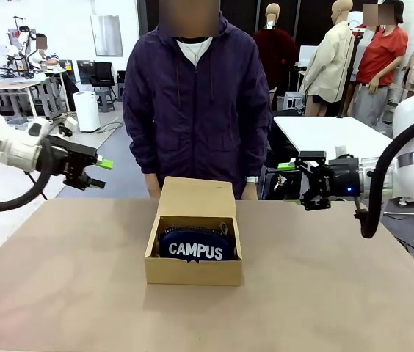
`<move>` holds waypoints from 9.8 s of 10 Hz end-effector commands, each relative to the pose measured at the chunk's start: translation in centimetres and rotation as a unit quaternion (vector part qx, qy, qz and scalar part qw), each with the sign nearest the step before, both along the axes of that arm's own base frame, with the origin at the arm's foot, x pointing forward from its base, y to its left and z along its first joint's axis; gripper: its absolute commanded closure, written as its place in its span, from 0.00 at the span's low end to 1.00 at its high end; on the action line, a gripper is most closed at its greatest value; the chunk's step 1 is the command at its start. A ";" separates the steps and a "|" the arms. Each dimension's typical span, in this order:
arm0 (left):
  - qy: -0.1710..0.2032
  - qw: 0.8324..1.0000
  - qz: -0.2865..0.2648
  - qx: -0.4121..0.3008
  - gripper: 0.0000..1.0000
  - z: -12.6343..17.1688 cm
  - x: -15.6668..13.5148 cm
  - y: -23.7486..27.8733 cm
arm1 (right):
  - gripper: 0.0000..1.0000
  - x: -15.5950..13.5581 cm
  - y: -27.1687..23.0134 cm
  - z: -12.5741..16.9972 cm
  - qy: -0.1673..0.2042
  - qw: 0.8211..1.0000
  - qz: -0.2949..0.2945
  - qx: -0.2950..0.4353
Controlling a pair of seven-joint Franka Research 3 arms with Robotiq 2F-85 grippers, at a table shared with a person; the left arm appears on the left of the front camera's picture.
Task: Pack the items into the box.
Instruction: Close the Mailer Box.
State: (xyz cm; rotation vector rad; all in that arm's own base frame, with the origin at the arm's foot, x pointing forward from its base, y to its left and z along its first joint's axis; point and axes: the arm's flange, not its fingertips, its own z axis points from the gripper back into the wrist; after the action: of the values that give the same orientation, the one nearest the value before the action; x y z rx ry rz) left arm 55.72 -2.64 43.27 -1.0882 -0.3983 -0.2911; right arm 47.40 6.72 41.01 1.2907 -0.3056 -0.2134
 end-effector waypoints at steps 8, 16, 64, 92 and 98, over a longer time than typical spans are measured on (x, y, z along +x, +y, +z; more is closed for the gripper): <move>-0.100 0.992 -0.047 -0.062 0.00 -14.5 15.2 -5.9 | 0.00 16.2 5.6 -14.1 -0.092 0.993 0.073 -0.002; -0.120 0.988 -0.058 -0.074 0.00 -16.2 15.2 -9.2 | 0.00 18.6 8.1 -15.5 -0.111 0.992 0.052 0.001; -0.635 0.680 -0.332 -0.154 0.45 -9.9 3.0 -11.0 | 0.32 5.5 11.4 -8.5 -0.640 0.717 0.233 -0.146; -0.592 0.745 -0.244 -0.187 0.45 -7.1 3.9 -8.1 | 0.32 5.7 7.5 -5.8 -0.628 0.762 0.129 -0.097; -0.504 0.760 -0.385 -0.140 0.45 -12.4 2.4 -15.2 | 0.32 5.2 14.2 -8.2 -0.585 0.760 0.259 -0.119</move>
State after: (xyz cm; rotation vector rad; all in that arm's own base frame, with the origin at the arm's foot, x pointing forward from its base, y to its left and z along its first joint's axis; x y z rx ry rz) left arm 57.76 -17.95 30.72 -1.2613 -1.0337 -1.6234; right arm 52.25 20.84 32.03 1.0752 -1.0389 1.1224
